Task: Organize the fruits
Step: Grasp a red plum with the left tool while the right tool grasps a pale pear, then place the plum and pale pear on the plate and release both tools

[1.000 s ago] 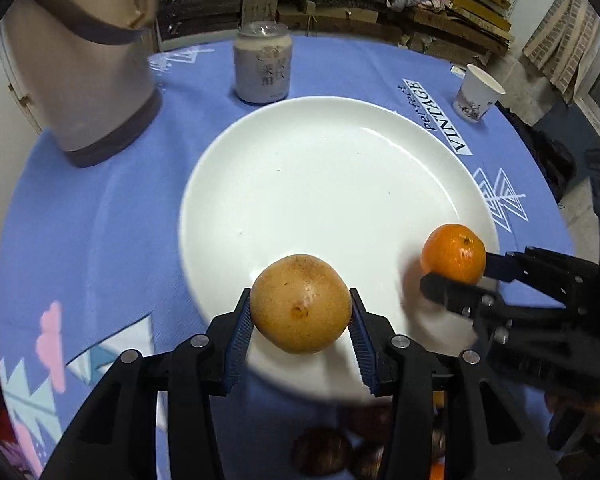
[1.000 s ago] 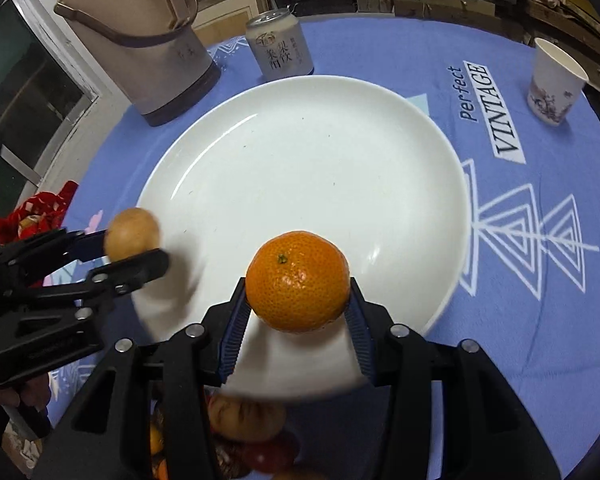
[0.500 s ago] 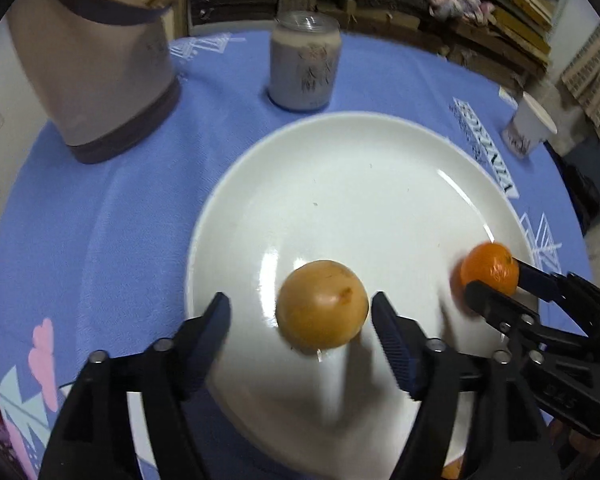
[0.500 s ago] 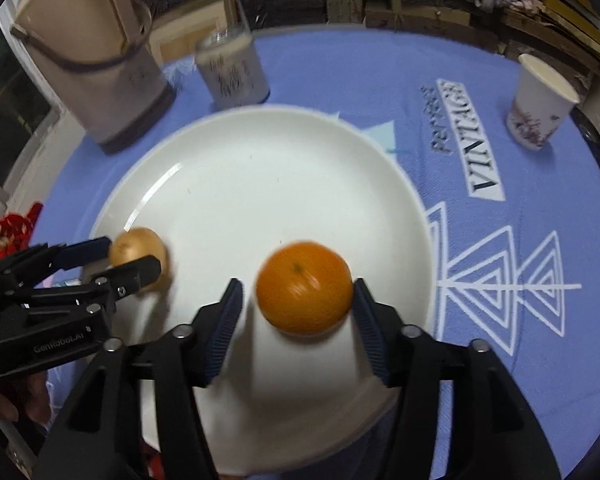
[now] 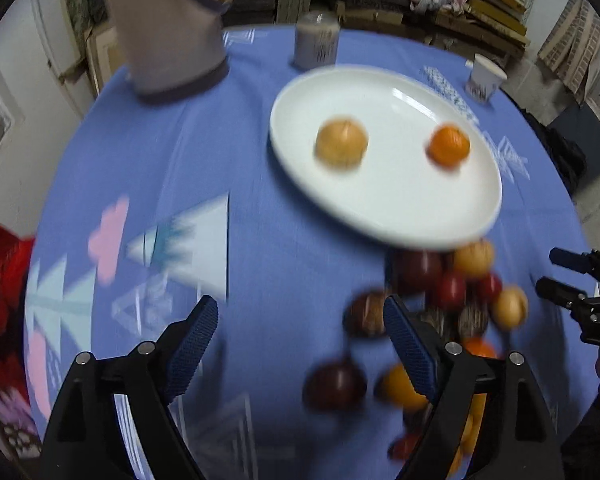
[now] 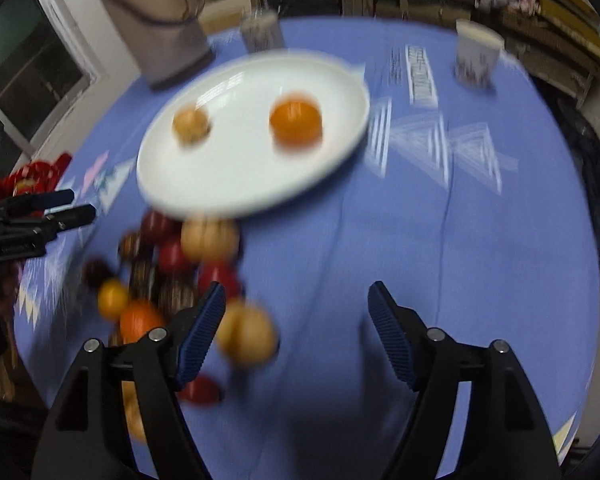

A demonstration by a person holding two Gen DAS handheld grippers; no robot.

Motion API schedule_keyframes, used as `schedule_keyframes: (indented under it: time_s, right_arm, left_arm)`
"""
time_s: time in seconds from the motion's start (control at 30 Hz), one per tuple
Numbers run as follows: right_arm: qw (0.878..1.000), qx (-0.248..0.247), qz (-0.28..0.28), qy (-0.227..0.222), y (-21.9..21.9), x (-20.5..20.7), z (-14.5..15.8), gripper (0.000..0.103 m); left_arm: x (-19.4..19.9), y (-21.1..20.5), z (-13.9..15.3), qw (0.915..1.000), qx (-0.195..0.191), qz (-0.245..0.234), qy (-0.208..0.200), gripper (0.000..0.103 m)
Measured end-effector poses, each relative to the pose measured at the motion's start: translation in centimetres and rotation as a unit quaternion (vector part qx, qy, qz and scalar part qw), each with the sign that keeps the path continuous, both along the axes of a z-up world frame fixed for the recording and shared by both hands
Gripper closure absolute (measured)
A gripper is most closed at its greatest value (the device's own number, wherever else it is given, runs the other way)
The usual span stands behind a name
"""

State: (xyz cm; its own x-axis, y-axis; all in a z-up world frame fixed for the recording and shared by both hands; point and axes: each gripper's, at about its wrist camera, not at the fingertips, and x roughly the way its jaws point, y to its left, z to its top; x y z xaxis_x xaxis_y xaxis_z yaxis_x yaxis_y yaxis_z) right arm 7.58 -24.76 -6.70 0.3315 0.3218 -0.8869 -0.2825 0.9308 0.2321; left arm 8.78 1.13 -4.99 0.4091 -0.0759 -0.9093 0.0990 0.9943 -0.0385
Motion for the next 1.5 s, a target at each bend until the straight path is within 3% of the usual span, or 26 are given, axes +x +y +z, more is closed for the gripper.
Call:
schedule_keyframes:
  time_s: [0.17,0.23,0.33,0.47,0.57,0.6,0.8,0.93,1.0,1.03,1.07,1.13,1.3,1.5]
  right_arm:
    - [0.999,-0.018,0.026,0.006,1.3,-2.3,-1.1,0.032]
    - [0.999,-0.021,0.029,0.004,1.7,-2.4,-1.5,0.038]
    - [0.999,-0.027,0.026,0.004,2.2,-2.2,-2.1,0.044]
    - [0.999,-0.035,0.037,0.002,3.6,-1.5,-2.7,0.045]
    - [0.996,-0.068,0.056,-0.013,4.9,-1.5,-3.1,0.053]
    - [0.995,-0.075,0.060,-0.017,5.1,-1.5,-3.0,0.062]
    - [0.999,-0.016,0.016,0.024,2.5,-1.2,-2.6,0.062]
    - [1.000,0.002,-0.001,0.030,1.0,-1.5,-1.9,0.062]
    - [0.999,0.007,-0.004,0.031,0.9,-1.6,-1.6,0.062]
    - [0.999,0.010,-0.006,0.031,0.9,-1.6,-1.5,0.062]
    - [0.999,0.010,-0.006,0.030,0.8,-1.7,-1.4,0.062]
    - [0.999,0.013,-0.004,0.029,1.1,-1.5,-1.2,0.062]
    - [0.999,0.034,0.000,0.028,1.5,-0.7,-0.2,0.062]
    - [0.998,0.063,0.010,-0.006,2.4,1.9,3.1,0.062]
  left_arm:
    - [-3.2,1.0,-1.1,0.9994,-0.008,0.013,0.031,0.018]
    - [-3.8,0.9,-1.5,0.9990,-0.013,0.017,0.040,0.018]
    - [-5.0,0.7,-1.7,0.9988,-0.012,0.013,0.045,0.018]
    - [-5.6,0.4,-1.7,0.9991,-0.008,0.006,0.041,0.018]
    - [-5.7,0.6,-2.1,0.9990,-0.009,0.011,0.043,0.018]
    - [-5.7,0.6,-2.2,0.9990,-0.012,0.011,0.042,0.018]
    - [-4.9,0.5,-2.8,0.9993,-0.003,0.008,0.036,0.019]
    - [-3.7,0.3,-3.5,0.9991,-0.002,0.000,0.042,0.033]
    - [-3.3,0.1,-3.9,0.9987,-0.010,-0.008,0.050,0.035]
    - [-3.2,-0.2,-4.3,0.9984,-0.017,-0.015,0.052,0.041]
    - [-3.1,-0.4,-4.5,0.9980,-0.020,-0.022,0.055,0.056]
    - [-3.1,-1.1,-4.9,0.9982,-0.010,-0.032,0.049,0.065]
    - [-2.6,-0.6,-4.4,0.9982,-0.017,-0.029,0.050,0.066]
    - [-1.3,0.0,-0.4,0.9994,-0.025,-0.025,0.000,0.066]
